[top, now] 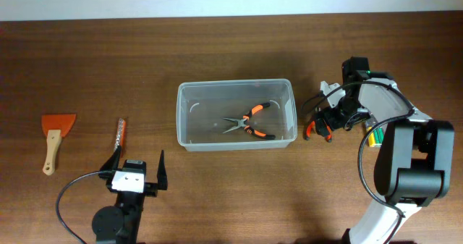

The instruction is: Pack container

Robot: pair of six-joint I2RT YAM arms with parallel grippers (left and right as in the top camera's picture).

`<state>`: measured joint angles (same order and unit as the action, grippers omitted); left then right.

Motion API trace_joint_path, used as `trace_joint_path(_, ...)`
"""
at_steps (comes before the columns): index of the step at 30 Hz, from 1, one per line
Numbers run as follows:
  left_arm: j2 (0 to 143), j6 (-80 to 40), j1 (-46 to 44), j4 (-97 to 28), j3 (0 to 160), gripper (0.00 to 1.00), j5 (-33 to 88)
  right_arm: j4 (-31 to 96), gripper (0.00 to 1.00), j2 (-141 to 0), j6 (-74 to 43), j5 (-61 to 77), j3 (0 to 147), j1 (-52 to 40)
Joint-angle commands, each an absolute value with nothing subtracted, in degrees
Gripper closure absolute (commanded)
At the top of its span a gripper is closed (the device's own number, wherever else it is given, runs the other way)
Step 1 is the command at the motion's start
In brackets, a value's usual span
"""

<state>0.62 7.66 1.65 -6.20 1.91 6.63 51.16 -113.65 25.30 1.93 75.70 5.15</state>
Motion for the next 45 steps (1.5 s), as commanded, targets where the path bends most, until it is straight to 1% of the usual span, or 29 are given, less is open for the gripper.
trace_joint_path(1, 0.3, 7.3, 1.9, -6.0, 1.5, 0.01, 7.0, 51.3, 0.01, -114.3, 24.6, 0.8, 75.6, 4.9)
trace_joint_path(45, 0.3, 7.3, 1.9, -6.0, 1.5, 0.01, 7.0, 52.1, 0.01, -114.8, 23.3, -0.7, 75.6, 4.9)
